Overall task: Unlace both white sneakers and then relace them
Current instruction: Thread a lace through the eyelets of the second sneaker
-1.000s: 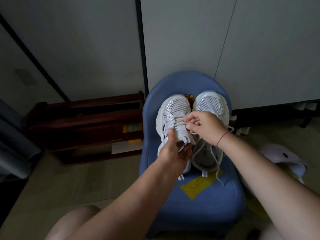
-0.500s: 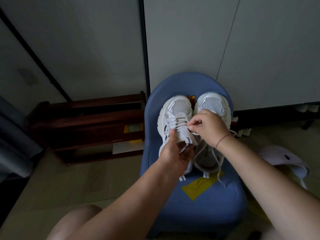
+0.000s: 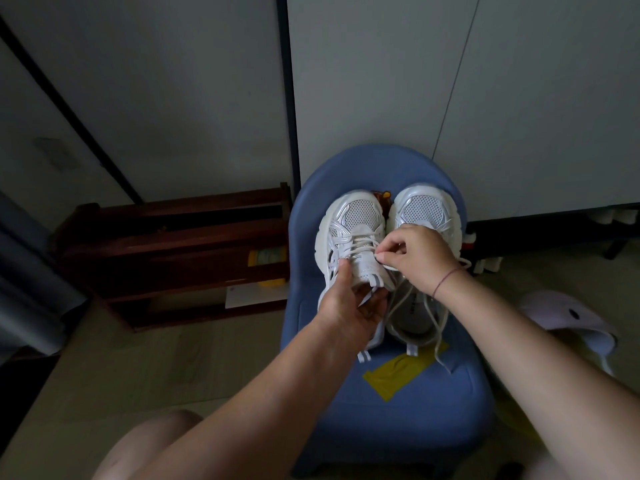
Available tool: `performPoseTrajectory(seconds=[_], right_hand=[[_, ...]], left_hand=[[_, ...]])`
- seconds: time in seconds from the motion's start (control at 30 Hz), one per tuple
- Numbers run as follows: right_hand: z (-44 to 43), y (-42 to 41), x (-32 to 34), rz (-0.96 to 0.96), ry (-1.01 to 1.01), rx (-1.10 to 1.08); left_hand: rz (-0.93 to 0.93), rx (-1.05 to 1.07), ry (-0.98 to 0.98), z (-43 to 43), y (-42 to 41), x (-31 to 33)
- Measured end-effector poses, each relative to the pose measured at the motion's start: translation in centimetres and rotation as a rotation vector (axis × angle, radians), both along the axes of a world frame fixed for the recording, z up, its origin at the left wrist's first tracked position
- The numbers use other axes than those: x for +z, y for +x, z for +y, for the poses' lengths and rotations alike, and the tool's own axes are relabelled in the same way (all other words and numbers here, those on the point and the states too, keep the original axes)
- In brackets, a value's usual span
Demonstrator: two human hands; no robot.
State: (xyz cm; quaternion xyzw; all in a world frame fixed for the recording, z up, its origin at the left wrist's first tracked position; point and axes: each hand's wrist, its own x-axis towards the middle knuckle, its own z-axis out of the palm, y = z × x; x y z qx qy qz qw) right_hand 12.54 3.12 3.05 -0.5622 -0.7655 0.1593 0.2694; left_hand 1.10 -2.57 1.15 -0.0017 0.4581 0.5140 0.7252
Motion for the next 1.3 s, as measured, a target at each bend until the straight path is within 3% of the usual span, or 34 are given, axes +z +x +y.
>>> performPoseTrajectory(seconds=[0.23,0.3,0.37,0.47,0.53,0.67,0.8,0.93,1.03,1.3], right_hand=[[-0.2,-0.1,-0.7,0.087,0.022,0.004],[-0.8,-0.1,-0.3,0.187,0.003,-0.033],[-2.1,-0.1,0.5,0.406,-0.078,-0.085],[-4.9,-0.2,0.7,0.815,-0.561,-0.196],[-6.5,-0.5,0.0,0.89,-0.918,-0.253],[-7.1,-1.3,-1.5,1.176,-1.188,-0.274],[-6.3,-2.3,-2.1,1.501,-1.148,-0.315],[-5.9,-3.6,-2.7,1.782,-1.034,-0.267],[-5.8,-4.1,-2.8,1.826,-1.003,-0.192],[-5.1,-3.5,-3.6,1.701,-1.02,-0.218]], left_hand=[[0.01,-0.021,-0.004,0.1,-0.3,-0.2],[0.03,-0.062,-0.012,0.0,-0.5,-0.1],[0.069,-0.135,-0.022,-0.2,-1.0,0.3],[0.192,-0.292,-0.004,-0.7,-2.0,0.8],[0.416,-0.401,0.047,-0.9,-2.8,1.1],[0.964,-0.332,0.275,-0.4,-4.2,0.9],[1.208,-0.141,0.501,1.4,-5.4,0.7],[1.345,-0.315,0.687,3.4,-5.5,-0.2],[1.444,-0.39,0.756,3.8,-5.5,-0.8],[1.547,-0.26,0.818,3.8,-6.0,-1.1]])
